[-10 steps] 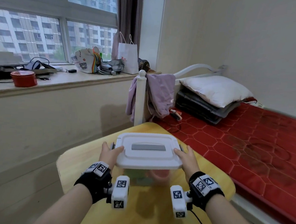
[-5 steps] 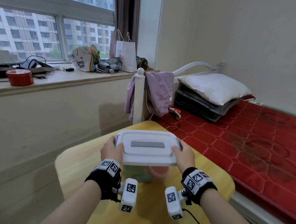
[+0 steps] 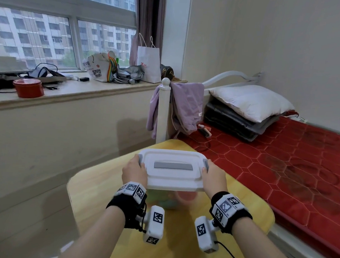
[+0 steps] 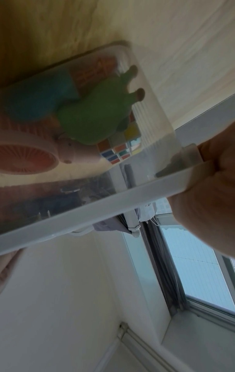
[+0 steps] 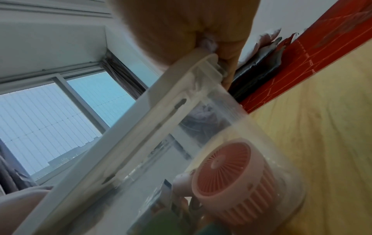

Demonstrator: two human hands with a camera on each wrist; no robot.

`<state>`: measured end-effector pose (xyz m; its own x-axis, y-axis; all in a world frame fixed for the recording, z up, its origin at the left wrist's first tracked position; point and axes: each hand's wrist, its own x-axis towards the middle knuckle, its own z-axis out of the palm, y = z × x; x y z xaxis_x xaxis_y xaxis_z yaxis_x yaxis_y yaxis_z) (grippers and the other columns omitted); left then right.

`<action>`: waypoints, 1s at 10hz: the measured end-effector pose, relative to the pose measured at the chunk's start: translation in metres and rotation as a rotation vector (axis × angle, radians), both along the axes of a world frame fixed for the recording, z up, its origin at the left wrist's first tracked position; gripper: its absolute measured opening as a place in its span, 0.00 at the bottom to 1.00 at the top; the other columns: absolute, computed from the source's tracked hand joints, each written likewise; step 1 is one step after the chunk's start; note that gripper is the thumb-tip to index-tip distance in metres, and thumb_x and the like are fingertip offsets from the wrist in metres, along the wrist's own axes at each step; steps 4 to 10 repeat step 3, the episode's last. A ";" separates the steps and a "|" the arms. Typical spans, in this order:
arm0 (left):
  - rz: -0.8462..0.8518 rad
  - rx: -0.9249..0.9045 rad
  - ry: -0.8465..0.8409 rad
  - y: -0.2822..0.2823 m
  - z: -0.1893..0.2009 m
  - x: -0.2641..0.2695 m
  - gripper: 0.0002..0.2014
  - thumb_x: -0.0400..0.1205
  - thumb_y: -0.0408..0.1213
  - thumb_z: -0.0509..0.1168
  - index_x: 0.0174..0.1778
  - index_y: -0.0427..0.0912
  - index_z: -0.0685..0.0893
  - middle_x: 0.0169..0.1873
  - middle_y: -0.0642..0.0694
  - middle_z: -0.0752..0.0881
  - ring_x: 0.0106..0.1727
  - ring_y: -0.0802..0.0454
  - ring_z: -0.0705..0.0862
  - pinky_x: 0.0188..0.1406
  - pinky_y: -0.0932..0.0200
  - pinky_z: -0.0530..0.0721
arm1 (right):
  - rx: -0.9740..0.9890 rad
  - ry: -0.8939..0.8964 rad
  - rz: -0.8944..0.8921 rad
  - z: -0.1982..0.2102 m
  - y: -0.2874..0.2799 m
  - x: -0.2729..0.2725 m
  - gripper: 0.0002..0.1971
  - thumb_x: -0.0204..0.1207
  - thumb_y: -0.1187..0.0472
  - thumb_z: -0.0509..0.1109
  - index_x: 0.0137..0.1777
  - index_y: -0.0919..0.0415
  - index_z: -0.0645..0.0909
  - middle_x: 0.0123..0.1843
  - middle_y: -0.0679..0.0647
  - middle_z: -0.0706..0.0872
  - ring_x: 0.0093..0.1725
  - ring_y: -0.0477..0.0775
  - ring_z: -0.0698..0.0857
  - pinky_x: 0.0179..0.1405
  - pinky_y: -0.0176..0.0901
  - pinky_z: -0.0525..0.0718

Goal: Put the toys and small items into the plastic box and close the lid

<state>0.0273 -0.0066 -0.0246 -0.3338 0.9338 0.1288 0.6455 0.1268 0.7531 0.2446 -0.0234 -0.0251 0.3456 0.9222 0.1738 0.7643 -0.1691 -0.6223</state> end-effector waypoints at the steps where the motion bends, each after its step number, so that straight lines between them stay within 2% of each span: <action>1: -0.018 -0.038 0.002 -0.001 0.002 0.001 0.11 0.87 0.33 0.55 0.59 0.38 0.81 0.54 0.37 0.87 0.55 0.37 0.83 0.49 0.53 0.77 | -0.036 0.022 0.001 0.003 -0.003 -0.003 0.17 0.85 0.61 0.55 0.70 0.59 0.76 0.55 0.61 0.88 0.53 0.62 0.86 0.48 0.48 0.82; 2: -0.089 -0.074 0.021 0.003 0.005 -0.002 0.15 0.87 0.35 0.56 0.67 0.36 0.78 0.63 0.36 0.84 0.63 0.37 0.81 0.57 0.52 0.76 | -0.027 0.080 0.054 0.009 -0.006 -0.003 0.18 0.85 0.61 0.55 0.72 0.61 0.75 0.61 0.62 0.86 0.53 0.59 0.83 0.53 0.47 0.80; 3: -0.127 -0.021 -0.103 -0.004 0.019 -0.025 0.31 0.86 0.47 0.59 0.84 0.38 0.62 0.80 0.38 0.68 0.80 0.41 0.67 0.78 0.47 0.65 | 0.027 0.378 0.093 0.023 -0.027 0.013 0.23 0.86 0.54 0.56 0.80 0.59 0.68 0.79 0.54 0.74 0.76 0.55 0.73 0.76 0.50 0.68; 10: -0.127 -0.021 -0.103 -0.004 0.019 -0.025 0.31 0.86 0.47 0.59 0.84 0.38 0.62 0.80 0.38 0.68 0.80 0.41 0.67 0.78 0.47 0.65 | 0.027 0.378 0.093 0.023 -0.027 0.013 0.23 0.86 0.54 0.56 0.80 0.59 0.68 0.79 0.54 0.74 0.76 0.55 0.73 0.76 0.50 0.68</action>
